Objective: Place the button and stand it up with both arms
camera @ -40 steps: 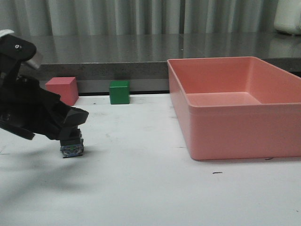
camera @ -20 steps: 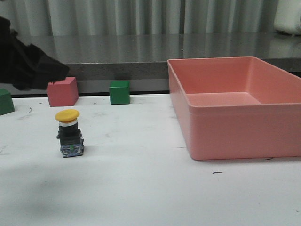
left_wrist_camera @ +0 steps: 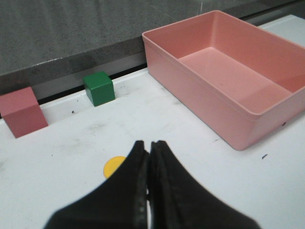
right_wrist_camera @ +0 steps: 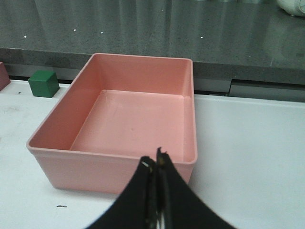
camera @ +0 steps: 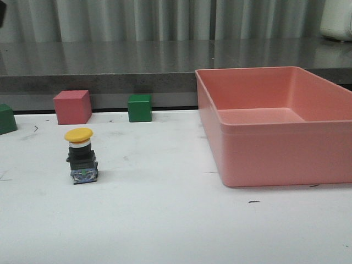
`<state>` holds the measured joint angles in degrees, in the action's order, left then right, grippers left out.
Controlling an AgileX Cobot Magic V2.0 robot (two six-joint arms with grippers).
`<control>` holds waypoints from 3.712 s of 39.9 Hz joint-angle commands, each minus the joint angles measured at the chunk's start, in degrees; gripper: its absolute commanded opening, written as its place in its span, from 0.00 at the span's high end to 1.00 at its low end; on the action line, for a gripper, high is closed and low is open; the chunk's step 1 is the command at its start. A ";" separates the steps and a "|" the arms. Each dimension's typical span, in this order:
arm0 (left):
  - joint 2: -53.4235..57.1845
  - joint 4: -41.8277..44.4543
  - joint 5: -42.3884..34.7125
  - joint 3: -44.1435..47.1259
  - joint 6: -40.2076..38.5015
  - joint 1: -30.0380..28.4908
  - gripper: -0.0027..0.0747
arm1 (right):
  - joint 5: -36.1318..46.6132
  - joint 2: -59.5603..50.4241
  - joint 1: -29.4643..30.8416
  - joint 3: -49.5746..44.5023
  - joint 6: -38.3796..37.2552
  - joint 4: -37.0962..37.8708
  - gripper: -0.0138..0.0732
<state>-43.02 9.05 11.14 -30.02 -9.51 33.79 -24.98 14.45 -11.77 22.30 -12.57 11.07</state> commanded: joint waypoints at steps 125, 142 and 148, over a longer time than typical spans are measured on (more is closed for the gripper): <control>44.68 -13.96 -7.62 30.66 7.05 -35.55 0.99 | 4.69 0.31 0.19 1.39 0.46 1.04 0.92; 44.68 -13.96 -7.62 30.66 7.05 -35.55 0.99 | 7.07 -0.06 1.07 -1.26 0.46 0.83 0.92; 44.68 -13.96 -7.62 30.66 7.05 -35.55 0.99 | 14.11 -2.36 4.44 -8.93 0.46 -1.41 0.92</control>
<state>0.25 -4.48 8.22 0.15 -2.48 -1.72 -18.82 12.75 -9.08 15.14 -12.57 10.39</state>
